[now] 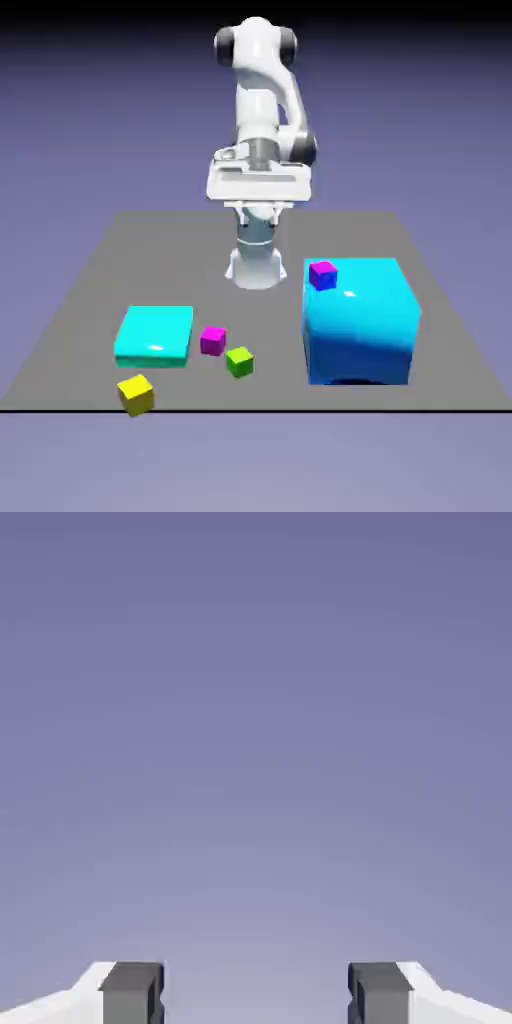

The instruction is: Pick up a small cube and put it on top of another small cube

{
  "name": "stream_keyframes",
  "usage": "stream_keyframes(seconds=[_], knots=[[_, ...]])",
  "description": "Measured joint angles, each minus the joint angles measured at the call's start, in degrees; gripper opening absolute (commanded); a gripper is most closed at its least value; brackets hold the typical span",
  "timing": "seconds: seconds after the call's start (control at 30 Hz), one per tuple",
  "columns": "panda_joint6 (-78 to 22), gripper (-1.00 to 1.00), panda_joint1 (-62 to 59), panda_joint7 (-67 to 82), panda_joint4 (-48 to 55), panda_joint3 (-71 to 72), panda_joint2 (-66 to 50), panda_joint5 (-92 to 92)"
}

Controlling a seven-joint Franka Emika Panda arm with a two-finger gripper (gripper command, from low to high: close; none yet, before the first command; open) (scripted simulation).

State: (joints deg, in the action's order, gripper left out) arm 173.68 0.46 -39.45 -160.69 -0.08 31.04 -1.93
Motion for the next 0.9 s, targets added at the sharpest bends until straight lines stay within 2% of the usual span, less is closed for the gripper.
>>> stream_keyframes(seconds=[0.9], knots=[[-7.28, 0.0, -5.1, 67.28, 6.91, -1.75, -36.18, -43.16]])
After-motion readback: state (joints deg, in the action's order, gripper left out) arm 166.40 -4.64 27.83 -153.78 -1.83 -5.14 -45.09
